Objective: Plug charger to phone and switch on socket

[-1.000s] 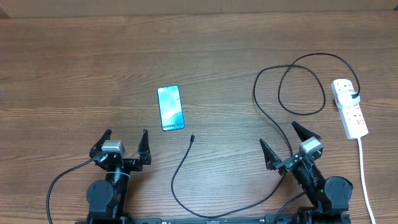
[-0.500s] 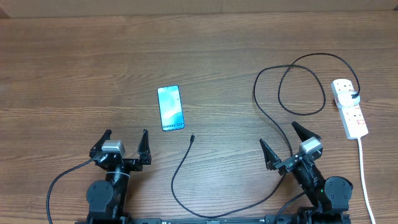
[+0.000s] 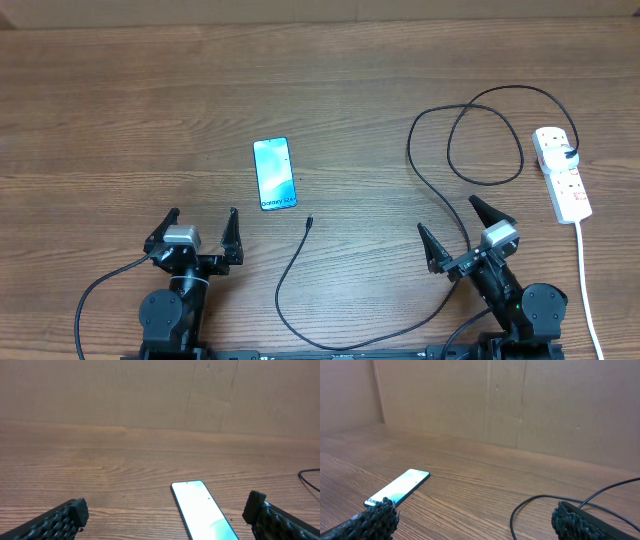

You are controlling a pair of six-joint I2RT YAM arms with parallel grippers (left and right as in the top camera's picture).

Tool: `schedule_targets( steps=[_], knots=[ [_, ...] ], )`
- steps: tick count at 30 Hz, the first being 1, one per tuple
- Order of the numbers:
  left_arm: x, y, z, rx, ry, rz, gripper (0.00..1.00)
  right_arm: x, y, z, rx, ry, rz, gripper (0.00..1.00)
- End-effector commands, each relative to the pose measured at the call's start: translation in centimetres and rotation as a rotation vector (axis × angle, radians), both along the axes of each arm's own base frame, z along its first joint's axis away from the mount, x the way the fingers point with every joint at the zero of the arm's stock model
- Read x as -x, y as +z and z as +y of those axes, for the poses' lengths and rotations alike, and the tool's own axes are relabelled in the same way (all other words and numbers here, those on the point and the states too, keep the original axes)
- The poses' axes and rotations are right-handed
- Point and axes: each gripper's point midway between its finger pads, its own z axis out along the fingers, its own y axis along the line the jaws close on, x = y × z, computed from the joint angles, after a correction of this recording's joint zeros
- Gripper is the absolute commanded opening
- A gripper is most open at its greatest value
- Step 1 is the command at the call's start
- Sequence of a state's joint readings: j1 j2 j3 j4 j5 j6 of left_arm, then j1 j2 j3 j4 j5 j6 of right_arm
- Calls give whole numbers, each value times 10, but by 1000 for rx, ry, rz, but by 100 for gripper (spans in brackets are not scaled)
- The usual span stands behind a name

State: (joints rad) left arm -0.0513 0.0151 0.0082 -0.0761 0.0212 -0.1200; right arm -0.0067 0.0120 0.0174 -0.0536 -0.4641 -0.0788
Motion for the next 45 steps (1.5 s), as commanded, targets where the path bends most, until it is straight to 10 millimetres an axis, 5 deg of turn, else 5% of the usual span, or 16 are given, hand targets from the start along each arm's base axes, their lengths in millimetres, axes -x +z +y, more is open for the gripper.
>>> schedule_targets(
  steps=[1, 34, 38, 45],
  knots=[
    [0, -1, 3, -19, 11, -2, 100, 0, -2, -1, -2, -5, 0, 100],
    [0, 2, 1, -14, 3, -13, 100, 0, -2, -1, -2, -5, 0, 100],
    [7, 31, -27, 4, -163, -72, 100, 0, -2, -1, -2, -5, 0, 100],
    [47, 137, -58, 72, -368, -238, 100, 0, -2, -1, -2, -5, 0, 100]
  ],
)
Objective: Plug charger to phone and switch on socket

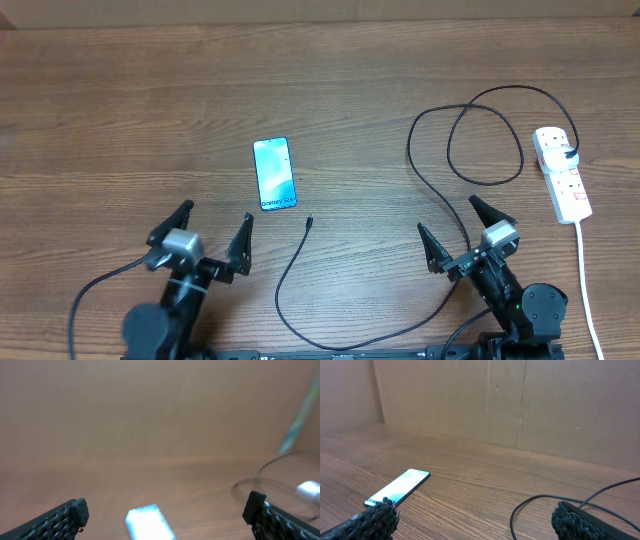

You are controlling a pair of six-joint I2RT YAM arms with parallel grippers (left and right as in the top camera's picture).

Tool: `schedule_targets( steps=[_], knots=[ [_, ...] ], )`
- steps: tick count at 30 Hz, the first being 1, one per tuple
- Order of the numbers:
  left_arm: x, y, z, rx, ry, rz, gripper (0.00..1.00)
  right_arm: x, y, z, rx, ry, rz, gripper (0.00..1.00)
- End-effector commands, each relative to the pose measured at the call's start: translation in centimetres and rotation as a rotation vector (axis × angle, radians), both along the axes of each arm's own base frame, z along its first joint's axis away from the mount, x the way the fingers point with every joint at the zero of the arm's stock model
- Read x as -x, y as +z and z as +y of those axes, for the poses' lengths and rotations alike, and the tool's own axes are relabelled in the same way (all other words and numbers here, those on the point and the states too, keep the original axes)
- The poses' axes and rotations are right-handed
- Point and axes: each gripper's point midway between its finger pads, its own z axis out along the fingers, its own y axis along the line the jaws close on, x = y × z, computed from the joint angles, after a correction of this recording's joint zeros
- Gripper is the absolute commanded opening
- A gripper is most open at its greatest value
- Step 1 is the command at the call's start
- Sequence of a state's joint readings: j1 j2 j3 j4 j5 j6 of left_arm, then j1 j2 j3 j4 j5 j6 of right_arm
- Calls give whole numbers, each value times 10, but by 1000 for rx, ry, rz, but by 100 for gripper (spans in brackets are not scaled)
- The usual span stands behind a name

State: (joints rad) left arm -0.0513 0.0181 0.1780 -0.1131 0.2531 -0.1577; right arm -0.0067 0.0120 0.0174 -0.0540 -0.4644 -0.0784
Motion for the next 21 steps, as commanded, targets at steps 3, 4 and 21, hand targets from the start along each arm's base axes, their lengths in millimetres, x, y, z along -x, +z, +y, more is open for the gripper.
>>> schedule_targets(
  steps=[3, 4, 21],
  knots=[
    [45, 107, -20, 27, -142, -154, 100, 0, -2, -1, -2, -5, 0, 100],
    [52, 120, -20, 24, -142, -156, 100, 0, -2, -1, -2, -5, 0, 100],
    [34, 231, -17, -87, -129, 343, 100, 0, -2, -1, -2, -5, 0, 100]
  ],
)
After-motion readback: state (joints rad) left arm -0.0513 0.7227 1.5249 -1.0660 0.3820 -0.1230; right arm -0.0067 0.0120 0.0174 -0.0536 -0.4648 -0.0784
